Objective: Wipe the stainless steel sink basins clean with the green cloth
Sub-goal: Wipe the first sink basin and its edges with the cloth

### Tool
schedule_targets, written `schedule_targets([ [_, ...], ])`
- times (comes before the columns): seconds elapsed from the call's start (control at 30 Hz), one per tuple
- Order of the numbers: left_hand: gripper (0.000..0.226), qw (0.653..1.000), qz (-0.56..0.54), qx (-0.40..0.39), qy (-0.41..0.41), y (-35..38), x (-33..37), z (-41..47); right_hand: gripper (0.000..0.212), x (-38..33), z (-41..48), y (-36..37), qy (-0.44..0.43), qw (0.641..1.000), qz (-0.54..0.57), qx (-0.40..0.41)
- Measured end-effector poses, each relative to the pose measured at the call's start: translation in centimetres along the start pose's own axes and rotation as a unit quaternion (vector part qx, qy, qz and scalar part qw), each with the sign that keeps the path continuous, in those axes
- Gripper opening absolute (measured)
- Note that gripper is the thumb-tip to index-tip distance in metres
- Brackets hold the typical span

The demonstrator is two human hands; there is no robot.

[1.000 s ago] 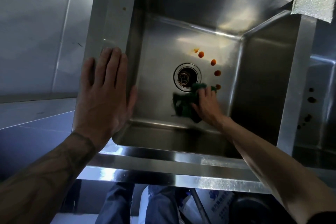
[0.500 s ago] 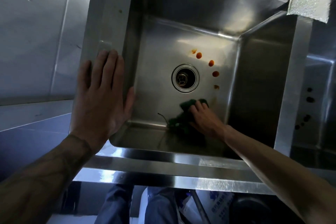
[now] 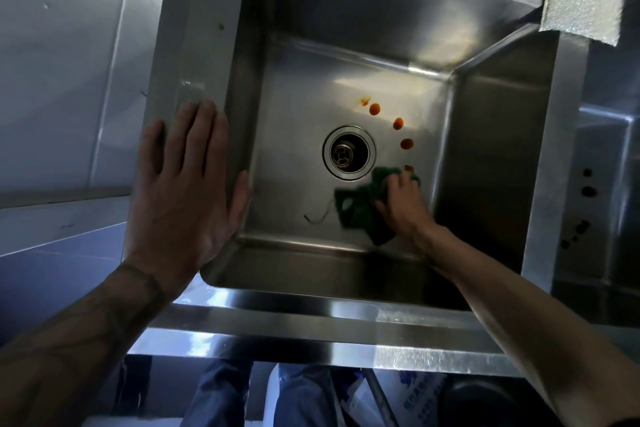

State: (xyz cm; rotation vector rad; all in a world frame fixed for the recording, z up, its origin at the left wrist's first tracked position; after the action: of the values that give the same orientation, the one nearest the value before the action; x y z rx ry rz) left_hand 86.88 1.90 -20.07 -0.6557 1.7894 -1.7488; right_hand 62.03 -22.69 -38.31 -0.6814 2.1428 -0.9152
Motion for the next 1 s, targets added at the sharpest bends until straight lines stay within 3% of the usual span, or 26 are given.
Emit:
schedule_targets([
  [0.1,0.07,1.0,-0.001,0.002,-0.003,0.0,0.0,-0.1,0.038,0.4,0.7,-0.7,0.099,0.99,0.034,0.091],
  [0.27,0.07,1.0,-0.005,0.001,0.001,-0.1,0.0,-0.1,0.049,0.1,-3.6,2.6,-0.029,0.984,-0.096,-0.147],
  [0.3,0.07,1.0,-0.005,0.001,0.0,0.0,-0.1,-0.1,0.047,0.6,-3.4,2.0,-0.014,0.987,-0.082,-0.136],
  [0.43,0.071,1.0,-0.005,0.004,0.001,0.1,0.0,0.0,0.04,2.3,0.1,-1.3,0.138,0.989,0.029,0.052],
  [0.5,0.071,1.0,-0.003,0.006,0.0,0.2,0.0,0.0,0.041,1.7,0.3,-1.4,0.157,0.982,0.018,0.099],
  [0.53,0.071,1.0,-0.003,0.007,0.0,0.2,0.0,0.0,0.04,1.2,-0.2,-1.0,0.129,0.988,-0.019,0.078],
  [0.6,0.07,1.0,-0.001,0.007,0.002,0.2,0.0,0.0,0.039,0.0,-2.2,0.7,0.013,0.995,-0.092,-0.038],
  [0.67,0.071,1.0,0.001,0.004,0.002,0.1,-0.1,0.0,0.039,0.4,-4.0,1.8,-0.055,0.984,-0.105,-0.129],
  [0.73,0.071,1.0,0.004,-0.001,-0.001,0.1,-0.1,0.0,0.036,1.2,-3.3,1.0,-0.032,0.995,-0.061,-0.076],
  [0.8,0.071,1.0,0.005,-0.001,0.0,0.1,-0.1,0.1,0.034,1.7,-0.9,-0.4,0.056,0.998,-0.02,0.034],
  [0.9,0.07,1.0,0.005,0.004,-0.001,0.2,-0.1,0.1,0.038,1.6,1.8,-2.0,0.164,0.973,0.019,0.164],
  [1.0,0.071,1.0,0.007,0.001,0.003,0.3,-0.1,0.0,0.035,0.0,0.4,-1.0,0.085,0.984,-0.059,0.147],
])
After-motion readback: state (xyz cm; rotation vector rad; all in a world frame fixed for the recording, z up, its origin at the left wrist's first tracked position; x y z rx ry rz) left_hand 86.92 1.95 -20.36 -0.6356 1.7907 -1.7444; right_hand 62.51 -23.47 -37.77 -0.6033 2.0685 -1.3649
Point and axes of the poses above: each hand's wrist, its own z-axis towards the middle knuckle, its own y-axis out of the palm, x = y × z, the point moved 5 cm from there along z, towards the middle knuckle, and after that the axes turned 11 degrees about -y, right-handed, at the moved point
